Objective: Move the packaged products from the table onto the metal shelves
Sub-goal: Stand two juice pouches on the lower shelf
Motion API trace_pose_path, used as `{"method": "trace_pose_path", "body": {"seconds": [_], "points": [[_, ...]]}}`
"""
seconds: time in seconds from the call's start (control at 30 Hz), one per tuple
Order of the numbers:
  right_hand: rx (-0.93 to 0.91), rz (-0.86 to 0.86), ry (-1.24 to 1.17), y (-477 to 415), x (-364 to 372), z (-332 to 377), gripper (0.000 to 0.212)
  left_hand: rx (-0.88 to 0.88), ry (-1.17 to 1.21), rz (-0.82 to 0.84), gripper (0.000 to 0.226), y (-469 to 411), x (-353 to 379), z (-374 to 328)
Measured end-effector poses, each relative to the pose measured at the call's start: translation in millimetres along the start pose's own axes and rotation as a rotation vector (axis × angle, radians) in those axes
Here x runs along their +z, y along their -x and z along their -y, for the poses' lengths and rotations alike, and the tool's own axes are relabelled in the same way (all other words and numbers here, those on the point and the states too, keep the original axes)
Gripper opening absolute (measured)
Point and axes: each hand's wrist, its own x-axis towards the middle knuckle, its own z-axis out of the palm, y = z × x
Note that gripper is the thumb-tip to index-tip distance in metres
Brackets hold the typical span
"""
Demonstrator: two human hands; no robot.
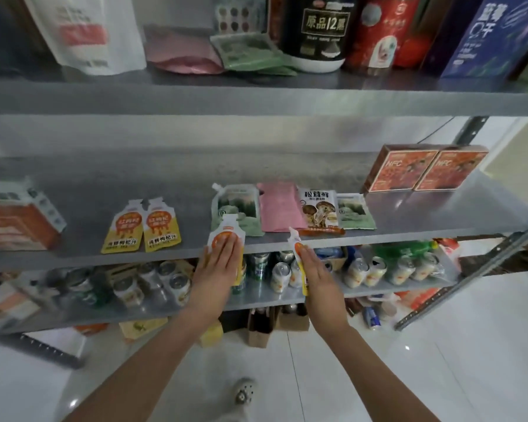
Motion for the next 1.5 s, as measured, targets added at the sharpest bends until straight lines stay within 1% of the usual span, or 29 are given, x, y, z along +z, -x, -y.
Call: {"method": "trace_pose_path", "body": {"seconds": [0.07,0.1,0.13,0.17,0.23,0.27,0.33,0.37,0.5,0.6,0.67,0.73,0.8,0.83,0.9,0.97,1.03,1.07,1.13,1.2,1.3,1.37,1.47,1.5], "points": [[-0.021,-0.027,0.015,-32.9,5.1,-0.2,0.107,-0.003,-0.016,0.005,0.1,-24.0,-1.0,11.9],[-0.036,-0.023,0.016,-49.4,7.8,0.2,0.107,-0.01,-0.028,-0.007,0.1,-37.8,1.8,18.3],[-0.052,-0.006,0.018,-66.1,10.0,0.7,0.106,-0.024,-0.034,0.023,0.102,-51.2,2.0,23.6],[-0.072,0.003,0.035,-82.5,12.7,1.4,0.104,-0.038,-0.013,0.019,0.101,-62.6,2.3,27.9],[-0.095,0.021,0.079,-111.0,19.2,4.0,0.102,-0.028,-0.02,-0.003,0.094,-82.8,1.6,36.8],[-0.099,0.032,0.097,-122.4,23.0,6.1,0.099,0.006,-0.041,-0.014,0.088,-91.8,3.1,41.3],[-0.113,0.041,0.115,-141.3,31.3,10.9,0.095,-0.002,-0.044,0.108,0.082,-105.8,6.3,49.9],[-0.126,0.043,0.117,-149.7,36.7,12.5,0.095,-0.007,-0.045,0.128,0.081,-111.4,12.0,55.1],[-0.2,0.08,0.123,-173.3,60.3,25.4,0.091,-0.004,-0.054,0.121,0.078,-120.2,26.8,77.5],[-0.261,0.099,0.114,-186.3,76.4,45.2,0.088,-0.043,-0.056,0.113,0.079,-117.1,30.1,97.7],[-0.291,0.127,0.126,-193.4,86.1,60.7,0.086,-0.063,-0.07,0.068,0.086,-110.7,31.9,112.2],[-0.345,0.144,0.126,-198.2,99.5,75.7,0.079,-0.096,-0.06,0.056,0.093,-101.4,34.0,127.9],[-0.382,0.169,0.116,-201.0,111.7,90.5,0.075,-0.159,-0.049,0.057,0.094,-90.9,36.3,145.0],[-0.387,0.181,0.127,-201.9,118.5,96.5,0.076,-0.187,-0.058,0.056,0.092,-84.2,37.0,152.1],[-0.382,0.221,0.123,-204.3,125.5,111.2,0.08,-0.234,-0.128,0.105,0.079,-74.9,37.8,164.7],[-0.379,0.246,0.114,-205.9,129.7,123.9,0.075,-0.279,-0.168,0.141,0.076,-65.6,38.5,175.9],[-0.426,0.355,0.152,-207.0,136.4,129.8,0.067,-0.287,-0.169,0.124,0.084,-54.8,39.2,187.9],[-0.417,0.398,0.164,-207.6,139.7,131.6,0.065,-0.29,-0.17,0.113,0.09,-50.8,40.7,193.8],[-0.404,0.412,0.183,-207.4,148.2,134.5,0.065,-0.312,-0.128,0.096,0.093,-41.6,40.2,205.9],[-0.372,0.445,0.176,-206.3,156.4,138.9,0.068,-0.389,-0.075,0.156,0.099,-32.0,39.0,217.0],[-0.362,0.501,0.171,-200.5,166.3,142.7,0.071,-0.445,-0.061,0.242,0.103,-21.4,44.4,223.3],[-0.392,0.51,0.162,-195.4,168.3,141.3,0.073,-0.446,-0.057,0.238,0.1,-19.0,48.7,223.2],[-0.444,0.484,0.214,-192.9,168.5,137.2,0.069,-0.419,0.019,0.193,0.083,-24.9,51.6,220.8],[-0.44,0.485,0.223,-193.3,167.8,137.5,0.068,-0.406,0.047,0.179,0.082,-28.3,51.6,220.1]]}}
